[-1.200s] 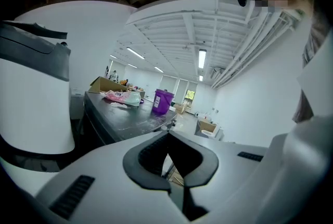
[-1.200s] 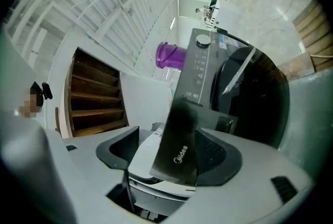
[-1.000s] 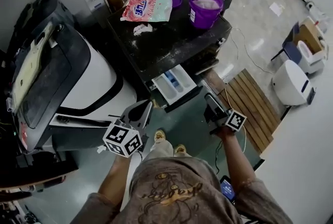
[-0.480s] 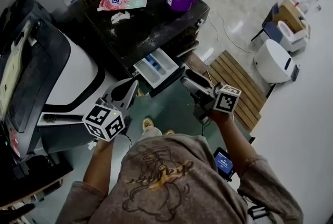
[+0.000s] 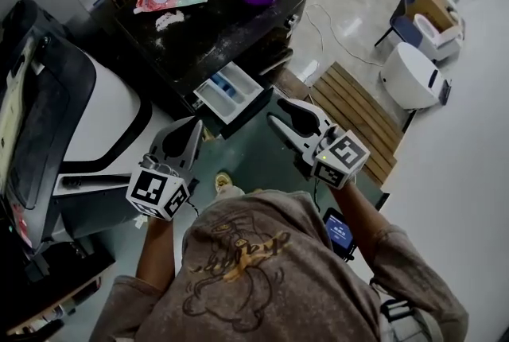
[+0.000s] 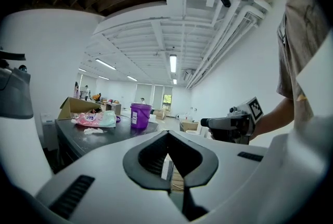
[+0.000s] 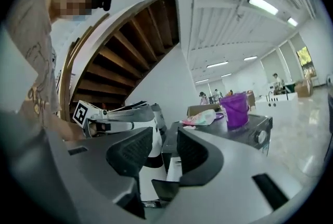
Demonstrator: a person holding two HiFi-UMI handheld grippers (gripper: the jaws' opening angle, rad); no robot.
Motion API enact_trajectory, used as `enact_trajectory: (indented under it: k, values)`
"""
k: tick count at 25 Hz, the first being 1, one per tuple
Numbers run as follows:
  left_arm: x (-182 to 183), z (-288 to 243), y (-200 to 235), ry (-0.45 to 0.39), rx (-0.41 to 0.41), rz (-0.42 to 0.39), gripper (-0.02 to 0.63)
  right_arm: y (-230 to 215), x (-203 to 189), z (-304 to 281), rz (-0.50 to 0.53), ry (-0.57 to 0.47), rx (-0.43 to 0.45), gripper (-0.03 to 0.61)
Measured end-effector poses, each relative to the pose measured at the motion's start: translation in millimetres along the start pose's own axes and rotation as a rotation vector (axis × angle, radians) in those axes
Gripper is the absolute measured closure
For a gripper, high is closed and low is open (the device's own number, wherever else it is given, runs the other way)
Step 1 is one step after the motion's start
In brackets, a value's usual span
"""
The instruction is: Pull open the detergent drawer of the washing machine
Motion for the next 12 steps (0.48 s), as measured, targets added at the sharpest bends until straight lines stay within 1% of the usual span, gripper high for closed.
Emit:
enact_trajectory:
  k: [2,5,8,12]
  values:
    - [-3,2,1,-0.024,0.017,0.006,0.592,6,0,3,0.048,-0.011,-0.015,0.448]
    - [-5,4,2,-0.038,0.045,0.036,0.592,13,-2,6,0.096,-0.022,-0.041,0.495]
    - [-12,6,3,-0.046,0.069,0.049,0.592,20,-4,5,0.091,-0.006,-0.071,0.524]
    - [-24,13,9,-0.058,0.104,0.059,0.592,18,-13,4,0.097,-0.007,-0.088,0.552]
Point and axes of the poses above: the fingertips, and each gripper's own axes: z backward along the fingers, y to its left, x out of its top, the point moved 6 cm from there along z, backward along the fingers, and after that the axes turned 1 degree about y, right-handed, at the moved point
